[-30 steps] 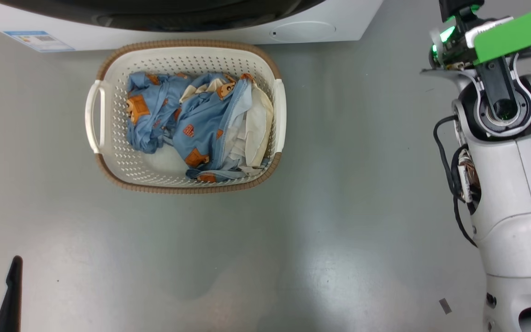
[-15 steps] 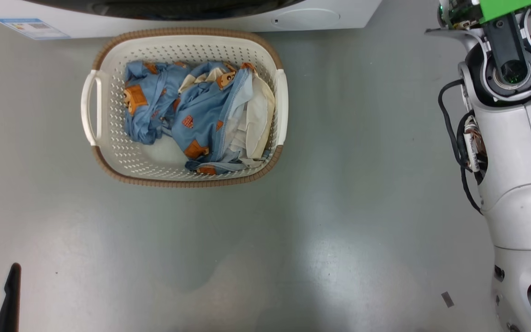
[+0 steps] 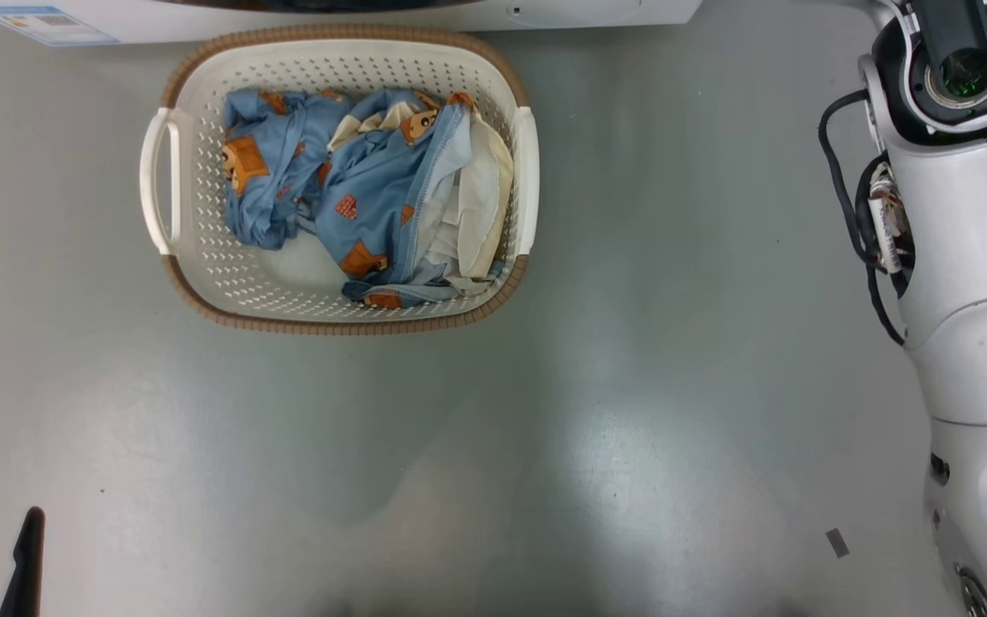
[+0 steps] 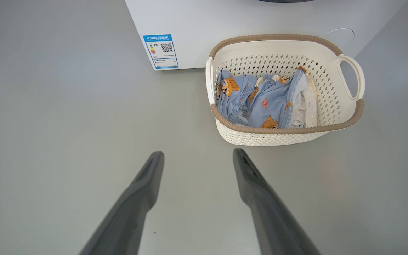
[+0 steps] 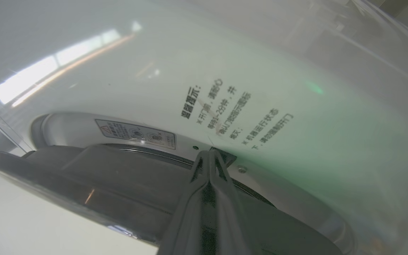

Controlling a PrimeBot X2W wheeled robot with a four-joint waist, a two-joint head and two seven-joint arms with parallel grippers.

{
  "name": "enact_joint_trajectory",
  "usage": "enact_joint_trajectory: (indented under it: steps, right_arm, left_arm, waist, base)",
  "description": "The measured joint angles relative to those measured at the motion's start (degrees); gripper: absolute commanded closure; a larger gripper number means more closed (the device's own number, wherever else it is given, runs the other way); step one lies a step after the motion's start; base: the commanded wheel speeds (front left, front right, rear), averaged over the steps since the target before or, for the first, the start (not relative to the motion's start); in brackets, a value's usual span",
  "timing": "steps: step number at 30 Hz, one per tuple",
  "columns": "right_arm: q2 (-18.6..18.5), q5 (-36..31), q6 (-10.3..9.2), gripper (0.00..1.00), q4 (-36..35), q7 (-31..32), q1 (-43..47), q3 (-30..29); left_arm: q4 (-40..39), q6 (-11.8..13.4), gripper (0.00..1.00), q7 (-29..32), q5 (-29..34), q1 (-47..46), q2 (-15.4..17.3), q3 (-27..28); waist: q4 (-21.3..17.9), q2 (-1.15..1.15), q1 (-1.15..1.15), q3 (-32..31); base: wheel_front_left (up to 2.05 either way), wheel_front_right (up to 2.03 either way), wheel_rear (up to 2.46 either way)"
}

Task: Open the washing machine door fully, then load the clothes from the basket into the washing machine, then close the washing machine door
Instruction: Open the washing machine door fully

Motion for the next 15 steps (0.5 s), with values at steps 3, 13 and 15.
enact_joint_trajectory:
  steps: [3, 13, 15]
  right_arm:
    - [-0.1, -0.4, 0.0, 1.0, 0.6, 0.1, -1.0, 0.4]
    - [-0.4, -1.6, -0.03, 1.0, 2.0, 3.2, -4.3, 1.0]
    - [-0.4, -2.0, -0.16, 1.0, 2.0, 3.7, -4.7, 1.0]
  left_arm:
    - [0.0, 0.0, 0.0, 0.0, 0.0, 0.2, 0.0, -0.1]
    - [0.0, 0.0, 0.0, 0.0, -0.1, 0.2, -0.1, -0.5]
    - [0.0, 0.0, 0.0, 0.0, -0.4, 0.2, -0.2, -0.5]
  waist:
    - [0.1, 0.0, 0.0, 0.3]
    - [0.3, 0.0, 0.0, 1.4]
    - [0.3, 0.0, 0.0, 1.6]
  base:
    - [0.0, 0.0, 0.0]
    - [0.0, 0.0, 0.0]
    - [0.0, 0.0, 0.0]
